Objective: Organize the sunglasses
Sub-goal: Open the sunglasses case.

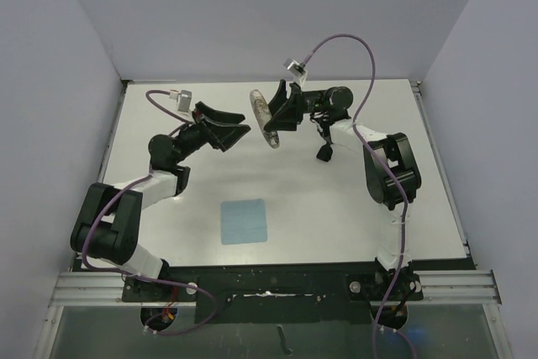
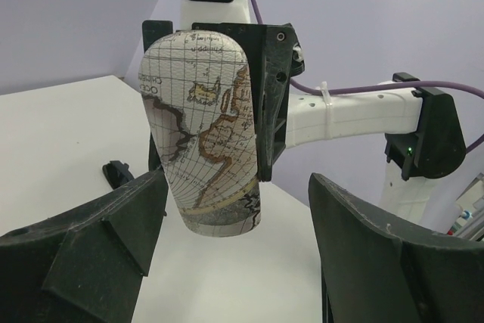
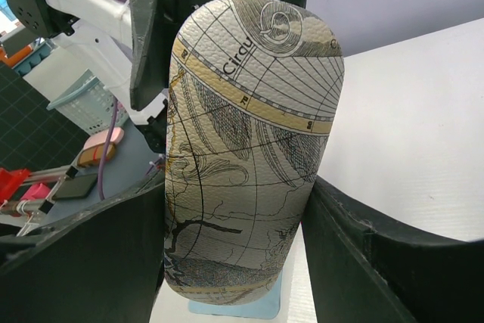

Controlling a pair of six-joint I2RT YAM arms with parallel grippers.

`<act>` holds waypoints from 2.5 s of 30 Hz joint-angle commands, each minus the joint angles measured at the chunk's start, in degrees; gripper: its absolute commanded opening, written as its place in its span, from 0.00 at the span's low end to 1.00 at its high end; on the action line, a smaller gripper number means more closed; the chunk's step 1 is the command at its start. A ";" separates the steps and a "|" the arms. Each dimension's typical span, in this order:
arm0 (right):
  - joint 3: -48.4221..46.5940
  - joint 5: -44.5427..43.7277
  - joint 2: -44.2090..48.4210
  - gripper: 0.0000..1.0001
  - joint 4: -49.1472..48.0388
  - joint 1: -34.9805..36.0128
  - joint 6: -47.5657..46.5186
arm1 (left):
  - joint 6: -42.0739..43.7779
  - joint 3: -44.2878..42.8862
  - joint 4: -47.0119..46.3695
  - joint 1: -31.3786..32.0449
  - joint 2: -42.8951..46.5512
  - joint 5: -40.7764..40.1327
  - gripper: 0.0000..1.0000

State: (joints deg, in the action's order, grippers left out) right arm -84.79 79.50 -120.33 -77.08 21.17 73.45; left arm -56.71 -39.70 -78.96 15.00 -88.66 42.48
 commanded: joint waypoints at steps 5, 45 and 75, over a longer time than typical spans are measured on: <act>0.51 -2.91 7.53 0.00 13.94 1.39 -13.64 | 1.73 -5.19 0.78 1.68 -1.07 -0.46 0.75; -3.49 -9.10 14.31 0.01 59.01 4.83 -49.80 | -0.60 -8.73 -0.22 1.02 -5.85 1.28 0.65; -2.53 -8.45 16.22 0.00 54.66 4.18 -47.35 | -2.36 -7.05 -4.05 1.10 -6.38 4.72 0.04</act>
State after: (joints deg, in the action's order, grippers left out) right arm -86.46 70.85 -108.86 -14.81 25.56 22.70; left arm -58.43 -45.36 -77.03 16.01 -95.50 43.18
